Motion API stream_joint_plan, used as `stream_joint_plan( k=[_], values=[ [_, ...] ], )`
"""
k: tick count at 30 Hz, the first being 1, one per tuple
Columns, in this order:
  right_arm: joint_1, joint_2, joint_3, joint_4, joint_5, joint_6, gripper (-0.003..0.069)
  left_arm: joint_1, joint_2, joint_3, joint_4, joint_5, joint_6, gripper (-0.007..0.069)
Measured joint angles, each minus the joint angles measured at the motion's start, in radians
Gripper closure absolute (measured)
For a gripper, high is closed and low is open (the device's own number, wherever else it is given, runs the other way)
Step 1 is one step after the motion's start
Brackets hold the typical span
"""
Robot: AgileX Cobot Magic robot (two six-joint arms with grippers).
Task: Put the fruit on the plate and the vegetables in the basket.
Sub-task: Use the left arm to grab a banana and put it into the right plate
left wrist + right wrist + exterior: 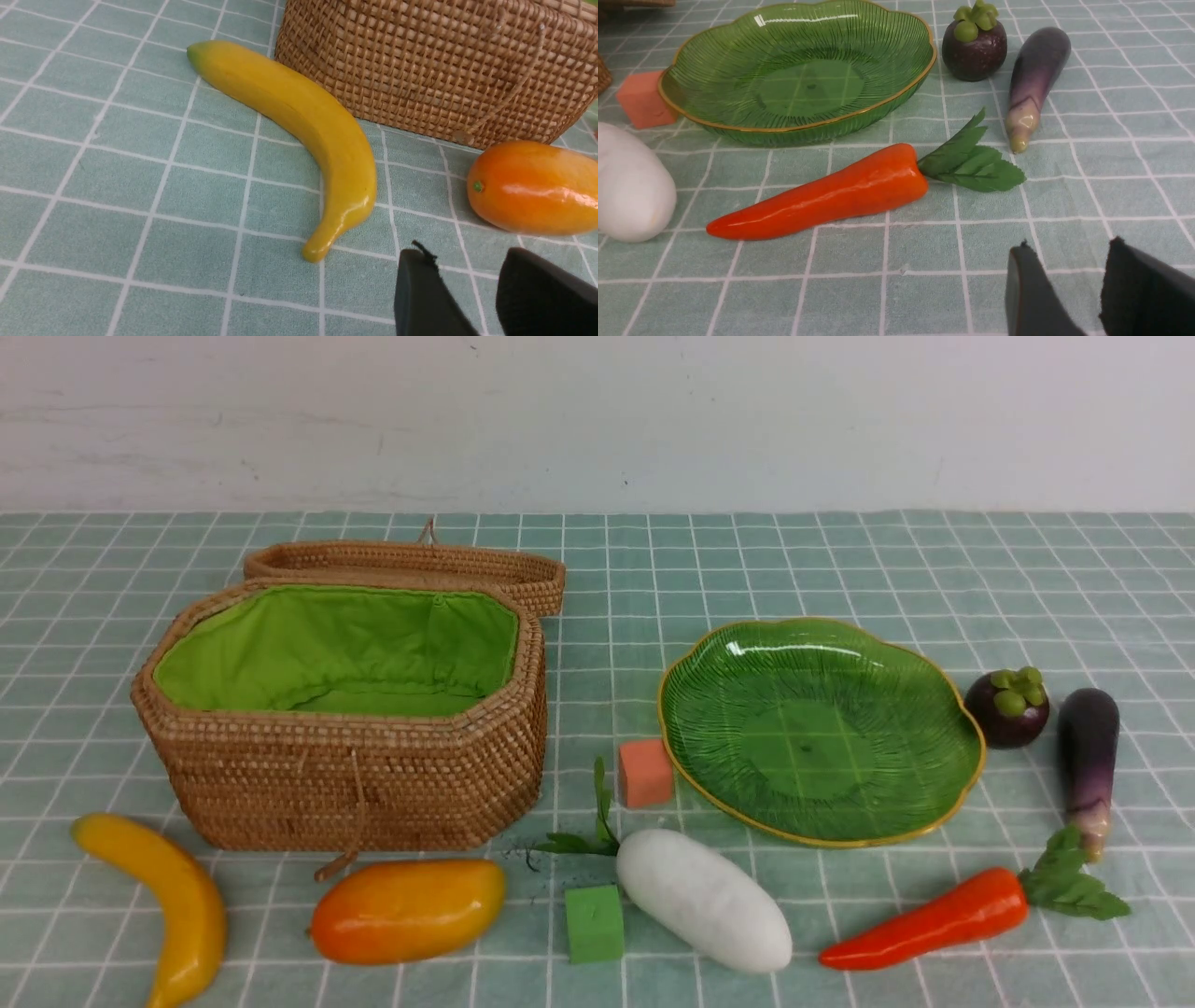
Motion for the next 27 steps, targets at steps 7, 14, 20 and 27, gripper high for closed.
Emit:
stream_joint_plan(
  k=[7, 14, 20, 27],
  values=[
    [0.000, 0.000, 0.000, 0.000, 0.000, 0.000, 0.0419, 0.000, 0.000, 0.000, -0.068, -0.086, -0.046, 0.0386],
    [0.000, 0.000, 0.000, 0.000, 0.000, 0.000, 0.0419, 0.000, 0.000, 0.000, -0.393, -0.264, -0.270, 0.0386],
    [0.000, 0.000, 0.000, 0.000, 0.000, 0.000, 0.0419, 0.000, 0.000, -0.027, -0.426, -0.320, -0.267, 0.0469],
    [0.000, 0.000, 0.000, -0.002, -0.011, 0.001, 0.0419, 0.000, 0.084, -0.243, -0.366, 0.041, -0.168, 0.0638]
  ],
)
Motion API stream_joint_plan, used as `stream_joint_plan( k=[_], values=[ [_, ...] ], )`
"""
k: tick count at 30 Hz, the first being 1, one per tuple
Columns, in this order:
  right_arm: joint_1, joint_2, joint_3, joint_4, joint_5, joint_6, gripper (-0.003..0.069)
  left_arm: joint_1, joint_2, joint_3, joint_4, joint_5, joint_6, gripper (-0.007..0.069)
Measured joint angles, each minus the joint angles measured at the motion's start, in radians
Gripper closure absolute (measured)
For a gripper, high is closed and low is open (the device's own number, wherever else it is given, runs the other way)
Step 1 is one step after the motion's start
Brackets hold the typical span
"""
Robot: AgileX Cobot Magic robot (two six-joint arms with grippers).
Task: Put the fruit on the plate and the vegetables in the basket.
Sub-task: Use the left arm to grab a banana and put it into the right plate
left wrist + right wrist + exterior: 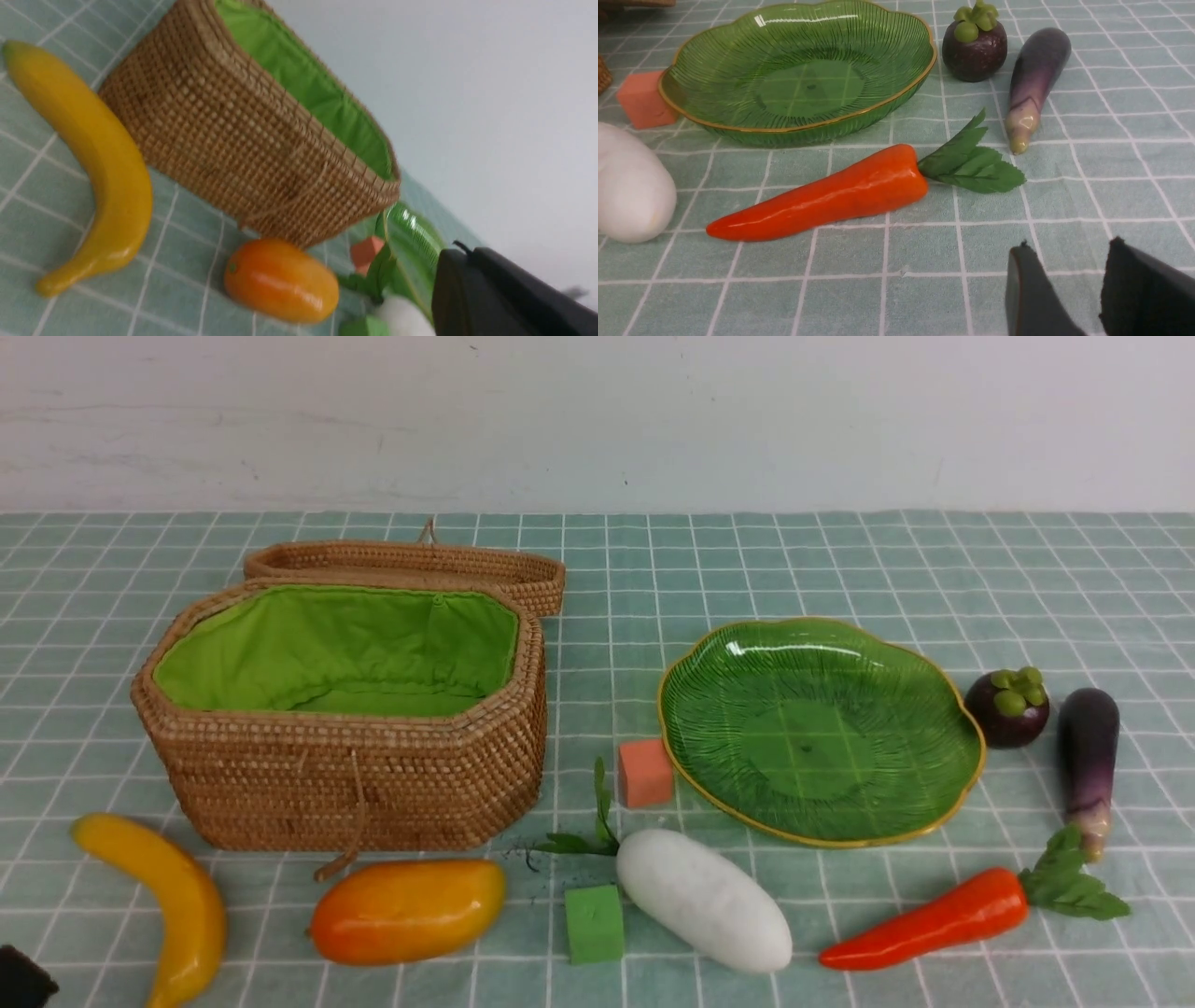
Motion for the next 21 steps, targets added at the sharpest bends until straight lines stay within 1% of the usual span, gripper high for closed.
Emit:
stream_joint_plan(
  k=[1, 2, 3, 4, 6, 7, 9, 10, 11, 13, 14, 15, 16, 18, 19, 20, 21],
  values=[
    [0.000, 0.000, 0.001, 0.021, -0.010, 0.012, 0.0419, 0.000, 0.036, -0.044, 0.005, 0.074, 0.020, 0.0638],
    [0.000, 0.000, 0.001, 0.026, -0.010, 0.012, 0.0419, 0.000, 0.059, -0.059, 0.007, 0.086, 0.025, 0.0638],
    [0.000, 0.000, 0.003, 0.072, -0.023, 0.036, 0.0419, 0.000, 0.098, -0.103, 0.013, 0.171, 0.050, 0.0638],
    [0.000, 0.000, 0.006, 0.136, -0.039, 0.070, 0.0419, 0.000, 0.136, -0.139, 0.018, 0.232, 0.070, 0.0638],
    [0.000, 0.000, 0.006, 0.225, -0.063, 0.118, 0.0419, 0.000, 0.198, -0.187, 0.025, 0.310, 0.097, 0.0638],
    [0.000, 0.000, 0.006, 0.345, -0.104, 0.182, 0.0419, 0.000, 0.263, -0.239, 0.034, 0.395, 0.134, 0.0638],
    [0.000, 0.000, 0.006, 0.466, -0.148, 0.238, 0.0419, 0.000, 0.331, -0.285, 0.046, 0.460, 0.175, 0.0638],
    [0.000, 0.000, 0.006, 0.504, -0.167, 0.253, 0.0419, 0.000, 0.363, -0.303, 0.054, 0.482, 0.193, 0.0638],
    [0.000, 0.000, 0.006, 0.513, -0.167, 0.253, 0.0419, 0.000, 0.369, -0.307, 0.056, 0.486, 0.196, 0.0638],
    [0.001, 0.000, 0.003, 0.625, -0.176, 0.273, 0.0421, -0.004, 0.444, -0.351, 0.095, 0.532, 0.229, 0.0638],
    [0.002, 0.000, 0.000, 0.637, -0.171, 0.271, 0.0423, -0.005, 0.455, -0.353, 0.098, 0.534, 0.231, 0.0638],
    [0.016, 0.000, -0.030, 0.667, -0.107, 0.252, 0.0433, -0.017, 0.494, -0.373, 0.124, 0.543, 0.233, 0.0638],
    [0.028, 0.001, -0.059, 0.671, -0.046, 0.215, 0.0445, -0.031, 0.518, -0.385, 0.138, 0.546, 0.235, 0.0638],
    [0.068, 0.033, -0.170, 0.672, 0.076, 0.112, 0.0475, -0.063, 0.585, -0.416, 0.166, 0.549, 0.236, 0.0638],
    [0.073, 0.045, -0.196, 0.672, 0.088, 0.101, 0.0478, -0.067, 0.592, -0.423, 0.173, 0.549, 0.236, 0.0638],
    [0.106, 0.100, -0.299, 0.665, 0.193, 0.016, 0.0504, -0.095, 0.657, -0.451, 0.213, 0.549, 0.220, 0.0638],
    [0.121, 0.149, -0.378, 0.655, 0.249, -0.020, 0.0516, -0.108, 0.699, -0.465, 0.232, 0.549, 0.208, 0.0638]
  ],
)
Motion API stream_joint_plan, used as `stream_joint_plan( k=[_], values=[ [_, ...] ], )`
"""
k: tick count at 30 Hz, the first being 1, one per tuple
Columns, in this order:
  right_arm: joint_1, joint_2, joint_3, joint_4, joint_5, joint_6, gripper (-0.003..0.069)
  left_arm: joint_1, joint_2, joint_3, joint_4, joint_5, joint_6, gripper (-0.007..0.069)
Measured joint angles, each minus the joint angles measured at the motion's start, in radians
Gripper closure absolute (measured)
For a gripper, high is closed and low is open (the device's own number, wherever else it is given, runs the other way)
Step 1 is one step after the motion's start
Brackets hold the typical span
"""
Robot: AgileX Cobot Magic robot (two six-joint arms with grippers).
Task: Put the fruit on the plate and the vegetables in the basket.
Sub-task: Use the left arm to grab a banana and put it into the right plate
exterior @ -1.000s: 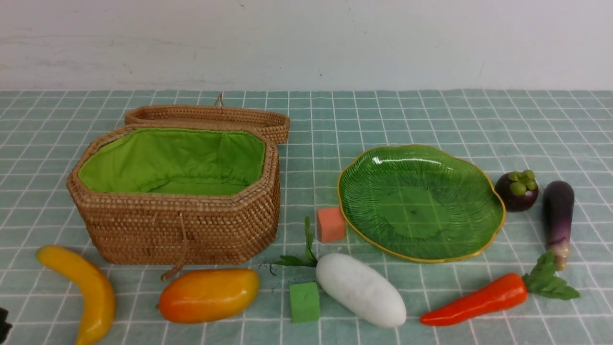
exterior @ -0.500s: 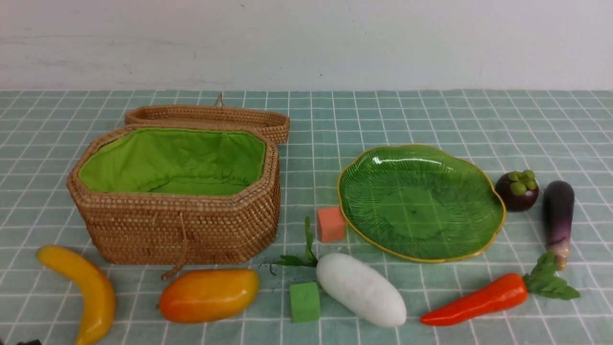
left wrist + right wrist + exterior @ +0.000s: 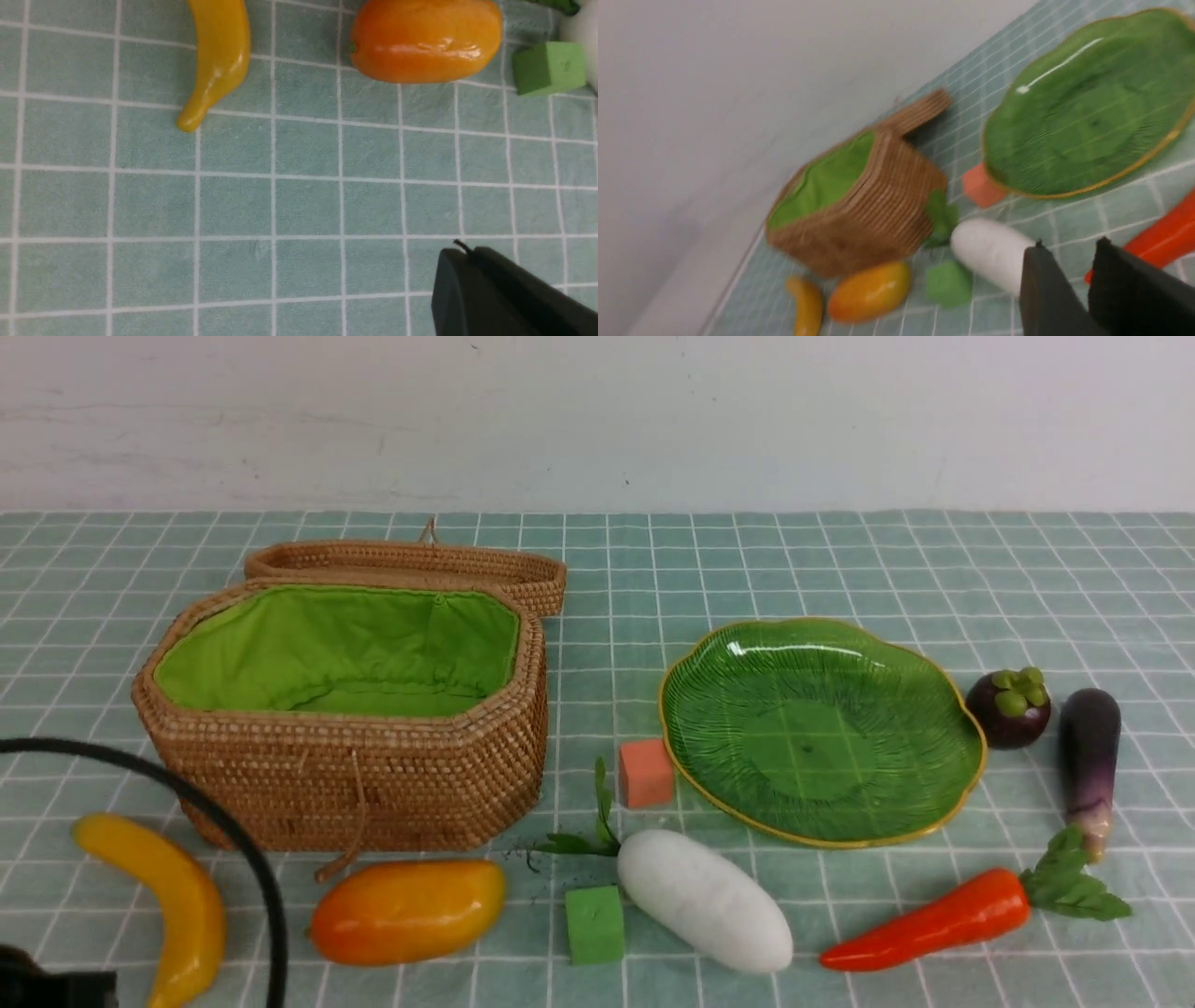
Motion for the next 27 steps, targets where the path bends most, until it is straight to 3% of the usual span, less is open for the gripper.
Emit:
stream_joint_plan(
  k=[5, 9, 18, 24, 27],
  values=[
    [0.042, 0.242, -0.373, -0.126, 0.359, -0.125, 0.0550, -0.045, 0.198, -0.060, 0.105, -0.033, -0.073, 0.0638],
    [0.045, 0.333, -0.543, -0.216, 0.508, -0.159, 0.0551, -0.046, 0.305, -0.069, 0.151, -0.114, -0.101, 0.0638],
    [0.047, 0.347, -0.614, -0.272, 0.532, -0.165, 0.0551, -0.041, 0.482, -0.055, 0.296, -0.180, -0.193, 0.0638],
    [0.047, 0.347, -0.614, -0.274, 0.533, -0.188, 0.0551, 0.112, 0.506, -0.036, 0.248, -0.226, -0.160, 0.0637],
    [0.047, 0.347, -0.614, -0.274, 0.533, -0.191, 0.0551, 0.155, 0.525, -0.036, 0.144, -0.248, -0.060, 0.0609]
  ],
)
